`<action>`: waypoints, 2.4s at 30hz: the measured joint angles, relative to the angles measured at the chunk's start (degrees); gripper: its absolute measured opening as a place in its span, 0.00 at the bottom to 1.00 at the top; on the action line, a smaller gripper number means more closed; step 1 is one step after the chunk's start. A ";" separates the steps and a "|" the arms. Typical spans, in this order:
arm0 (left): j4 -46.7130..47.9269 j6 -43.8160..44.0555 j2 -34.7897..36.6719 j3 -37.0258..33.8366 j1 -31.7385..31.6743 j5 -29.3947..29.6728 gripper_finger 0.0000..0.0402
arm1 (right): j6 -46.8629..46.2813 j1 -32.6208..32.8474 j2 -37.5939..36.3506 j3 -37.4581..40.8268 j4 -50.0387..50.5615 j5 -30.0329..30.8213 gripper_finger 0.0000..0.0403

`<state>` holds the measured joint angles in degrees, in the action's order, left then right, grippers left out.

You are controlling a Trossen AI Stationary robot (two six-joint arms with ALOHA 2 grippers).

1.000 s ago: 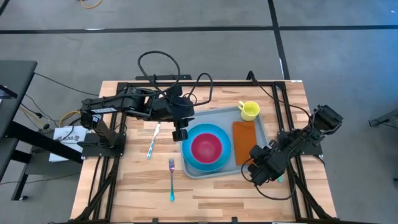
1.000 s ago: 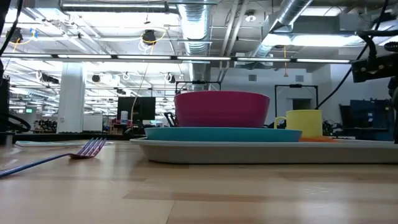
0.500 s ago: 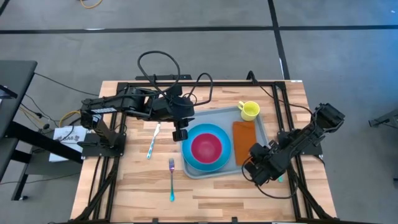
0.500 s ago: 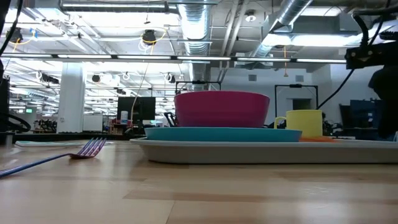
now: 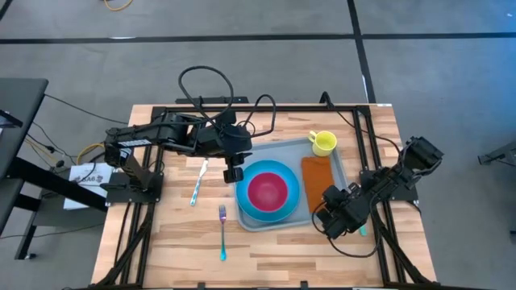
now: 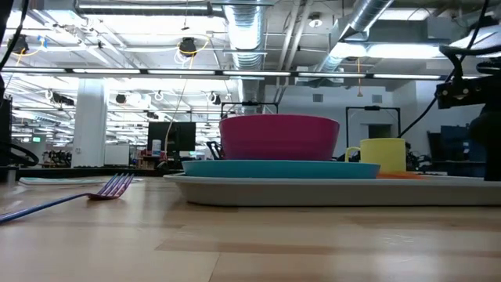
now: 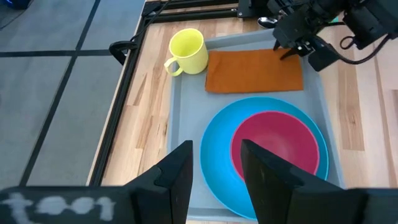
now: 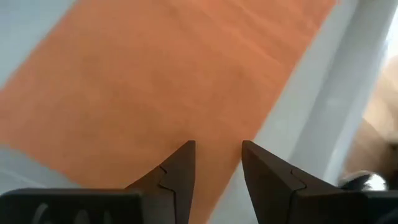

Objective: Set up tray
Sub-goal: Put the brown napkin on the serving tray to the right of the blue plate, then put the green spoon on the brown napkin to the right of the blue plate

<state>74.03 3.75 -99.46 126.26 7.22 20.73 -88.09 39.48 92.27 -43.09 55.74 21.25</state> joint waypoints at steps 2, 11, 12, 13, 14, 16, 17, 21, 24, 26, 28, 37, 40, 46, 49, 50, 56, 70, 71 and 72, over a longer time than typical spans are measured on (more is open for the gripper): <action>0.00 0.00 0.00 0.00 0.00 0.00 0.31 | -0.32 0.00 0.00 0.03 1.05 -0.47 0.30; -0.08 -0.02 0.00 0.00 -0.02 0.00 0.31 | 0.02 0.63 -0.01 -0.90 2.17 -0.37 0.30; -0.10 -0.02 0.00 0.00 -0.02 0.02 0.31 | 0.00 0.81 -0.10 -1.47 3.04 -0.35 0.30; -0.10 -0.02 0.00 0.00 -0.02 0.02 0.31 | 0.00 1.02 -0.29 -2.14 3.67 -0.34 0.30; -0.12 -0.02 0.00 0.00 -0.02 0.02 0.31 | 0.02 1.19 -0.49 -2.96 3.92 -0.18 0.30; -0.14 -0.02 0.00 0.00 -0.02 0.02 0.31 | 0.07 1.43 -1.11 -4.89 3.59 1.52 0.30; -0.14 -0.02 0.00 0.00 -0.02 0.04 0.31 | 0.69 1.59 -1.28 -5.96 3.30 2.86 0.30; 0.07 0.32 0.00 0.00 0.00 0.80 0.31 | 4.86 1.33 -1.31 -8.99 0.60 6.56 0.30; 2.59 1.51 0.00 0.00 -0.02 1.00 0.31 | 6.35 0.18 -1.27 -9.18 -2.39 7.28 0.30; 5.99 3.81 0.00 0.00 -0.01 1.02 0.31 | 6.73 -0.46 -1.27 -9.18 -2.40 7.05 0.30; 10.18 6.97 0.00 0.00 0.24 1.52 0.31 | 5.93 -0.96 -1.27 -9.18 -1.51 5.97 0.30; 15.86 10.13 1.33 -1.09 5.10 6.33 0.31 | 2.24 -0.44 -4.08 -9.35 9.12 2.90 0.30; 16.00 11.93 3.69 -1.02 7.07 7.79 0.31 | -0.48 1.58 -7.34 -9.39 12.26 4.57 0.30; 15.81 19.41 12.74 -12.13 10.21 16.52 0.31 | -8.67 9.10 -12.39 -8.94 15.40 7.52 0.30; 15.89 25.26 19.59 -24.74 11.08 17.87 0.31 | -8.90 12.62 -12.38 -8.85 14.12 6.38 0.30; 16.05 28.28 21.97 -29.34 11.23 18.49 0.31 | -9.00 13.60 -12.18 -8.85 13.76 5.68 0.30; 5.01 48.01 36.34 -57.51 12.04 18.19 0.31 | -11.43 15.05 -10.58 -8.84 11.62 4.35 0.30; -64.85 31.54 41.42 -101.98 13.63 -5.55 0.31 | -3.03 5.85 -10.54 -8.83 8.70 4.18 0.30; -67.92 30.31 41.02 -103.10 13.62 -6.41 0.31 | -1.98 5.34 -10.54 -8.83 8.16 4.17 0.30; -70.16 29.32 40.56 -104.17 13.62 -7.12 0.31 | -1.15 4.87 -10.54 -8.83 7.62 4.17 0.30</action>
<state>3.87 33.06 -58.90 22.09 20.84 13.61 -89.25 44.36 81.73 -51.92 63.36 25.42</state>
